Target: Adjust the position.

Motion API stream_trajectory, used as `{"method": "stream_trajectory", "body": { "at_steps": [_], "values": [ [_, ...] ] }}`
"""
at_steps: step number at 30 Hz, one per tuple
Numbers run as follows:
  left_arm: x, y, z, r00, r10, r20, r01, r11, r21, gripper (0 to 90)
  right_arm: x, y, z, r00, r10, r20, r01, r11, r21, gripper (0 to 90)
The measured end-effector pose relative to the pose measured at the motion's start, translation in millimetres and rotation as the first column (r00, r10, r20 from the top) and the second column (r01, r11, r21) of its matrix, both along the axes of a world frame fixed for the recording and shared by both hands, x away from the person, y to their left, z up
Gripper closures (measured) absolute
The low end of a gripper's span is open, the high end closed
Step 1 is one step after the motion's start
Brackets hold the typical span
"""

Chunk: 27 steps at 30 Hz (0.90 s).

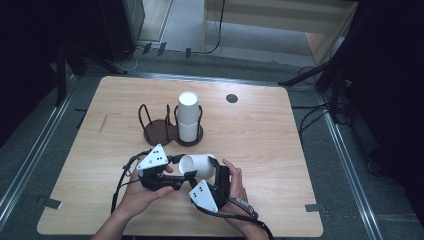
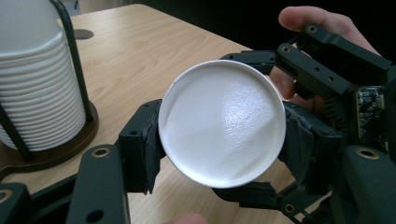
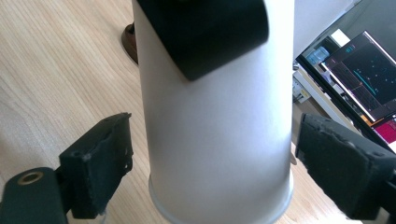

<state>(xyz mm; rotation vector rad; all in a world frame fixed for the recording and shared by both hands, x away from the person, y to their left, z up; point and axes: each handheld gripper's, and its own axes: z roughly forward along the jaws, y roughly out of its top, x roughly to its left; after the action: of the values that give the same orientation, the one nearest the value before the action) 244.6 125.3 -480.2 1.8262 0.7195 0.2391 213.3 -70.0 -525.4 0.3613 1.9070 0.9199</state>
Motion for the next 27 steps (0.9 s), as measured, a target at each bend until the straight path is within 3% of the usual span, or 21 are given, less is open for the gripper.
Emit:
{"method": "stream_trajectory", "body": {
  "at_steps": [12, 27],
  "values": [
    [5.1, 15.2, -1.5, 0.9968, 0.080, 0.002, -0.080, 0.9961, -0.038, 36.4, 0.8, -4.7, 3.3, 0.9994, -0.030, -0.015, 0.031, 0.9983, 0.050, 8.4],
    [5.0, 25.4, 1.7, 0.9868, 0.153, 0.052, -0.148, 0.9845, -0.095, 36.5, 6.5, -12.2, 1.8, 0.9931, -0.089, -0.077, 0.097, 0.9892, 0.109, 8.1]
  ]
}}
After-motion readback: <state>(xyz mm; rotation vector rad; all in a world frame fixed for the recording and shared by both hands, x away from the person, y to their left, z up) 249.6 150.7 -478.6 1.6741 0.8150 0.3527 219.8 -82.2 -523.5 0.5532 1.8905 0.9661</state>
